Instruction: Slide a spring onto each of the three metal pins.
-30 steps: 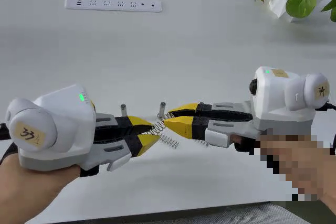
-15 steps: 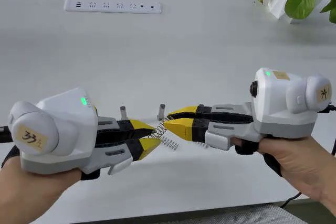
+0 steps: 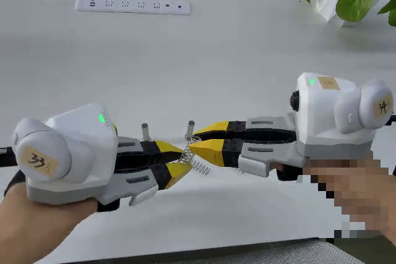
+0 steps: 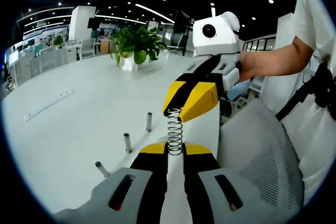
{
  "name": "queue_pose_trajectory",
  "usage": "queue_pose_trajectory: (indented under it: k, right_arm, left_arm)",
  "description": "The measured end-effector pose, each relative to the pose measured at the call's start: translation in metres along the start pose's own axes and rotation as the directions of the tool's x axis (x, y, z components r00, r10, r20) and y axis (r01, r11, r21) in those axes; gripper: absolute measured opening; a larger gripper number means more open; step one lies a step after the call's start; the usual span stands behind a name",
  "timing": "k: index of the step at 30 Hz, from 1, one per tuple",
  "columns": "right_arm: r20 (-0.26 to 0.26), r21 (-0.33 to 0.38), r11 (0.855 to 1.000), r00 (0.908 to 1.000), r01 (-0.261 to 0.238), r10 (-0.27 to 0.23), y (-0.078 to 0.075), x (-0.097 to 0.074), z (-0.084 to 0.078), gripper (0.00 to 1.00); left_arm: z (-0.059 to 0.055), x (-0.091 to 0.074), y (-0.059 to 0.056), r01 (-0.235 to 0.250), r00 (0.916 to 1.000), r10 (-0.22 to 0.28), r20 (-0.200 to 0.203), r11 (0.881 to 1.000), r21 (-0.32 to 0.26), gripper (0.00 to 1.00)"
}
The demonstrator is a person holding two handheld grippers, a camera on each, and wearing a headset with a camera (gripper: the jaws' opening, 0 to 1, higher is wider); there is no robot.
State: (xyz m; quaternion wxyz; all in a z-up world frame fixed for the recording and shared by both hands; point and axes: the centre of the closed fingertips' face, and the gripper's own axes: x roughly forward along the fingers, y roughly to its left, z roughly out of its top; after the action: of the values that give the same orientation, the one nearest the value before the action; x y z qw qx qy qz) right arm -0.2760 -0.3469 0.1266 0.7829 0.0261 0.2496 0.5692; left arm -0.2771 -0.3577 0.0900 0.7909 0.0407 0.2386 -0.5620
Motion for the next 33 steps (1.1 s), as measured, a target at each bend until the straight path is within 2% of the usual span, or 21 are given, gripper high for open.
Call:
queue_pose_trajectory:
  k: [10,20,24,27,28,30,33]
  right_arm:
    - [-0.055,-0.074,0.997,0.9985,-0.007,0.003,0.002,0.001,-0.001,0.06]
    - [-0.114,-0.073,0.997,0.9934,-0.023,0.015,0.001,0.001,-0.005,0.07]
    - [-0.140,-0.083,0.996,0.9900,-0.030,0.018,0.001,0.000,-0.005,0.12]
    - [-0.219,-0.154,0.985,0.9750,-0.071,0.036,0.003,-0.004,-0.009,0.16]
    - [-0.232,-0.164,0.983,0.9718,-0.081,0.042,0.003,-0.004,-0.008,0.17]
    - [-0.269,-0.191,0.973,0.9602,-0.129,0.075,0.007,-0.006,-0.007,0.17]
    - [-0.334,-0.239,0.954,0.9379,-0.180,0.094,0.006,-0.007,-0.009,0.17]
  left_arm:
    - [-0.001,0.001,-0.003,0.007,1.0000,-0.007,-0.001,1.000,0.010,0.07]
    - [-0.003,0.002,-0.006,0.008,0.9999,-0.008,-0.008,1.000,0.028,0.07]
    - [-0.005,0.002,-0.006,0.012,0.9998,-0.012,-0.017,0.999,0.035,0.07]
    - [-0.006,0.002,-0.008,0.018,0.9996,-0.018,-0.021,0.999,0.037,0.07]
    - [-0.006,0.003,-0.008,0.020,0.9996,-0.020,-0.022,0.999,0.038,0.07]
    - [-0.006,0.003,-0.009,0.025,0.9994,-0.024,-0.024,0.999,0.041,0.07]
    - [-0.007,0.004,-0.012,0.034,0.9991,-0.033,-0.028,0.998,0.045,0.07]
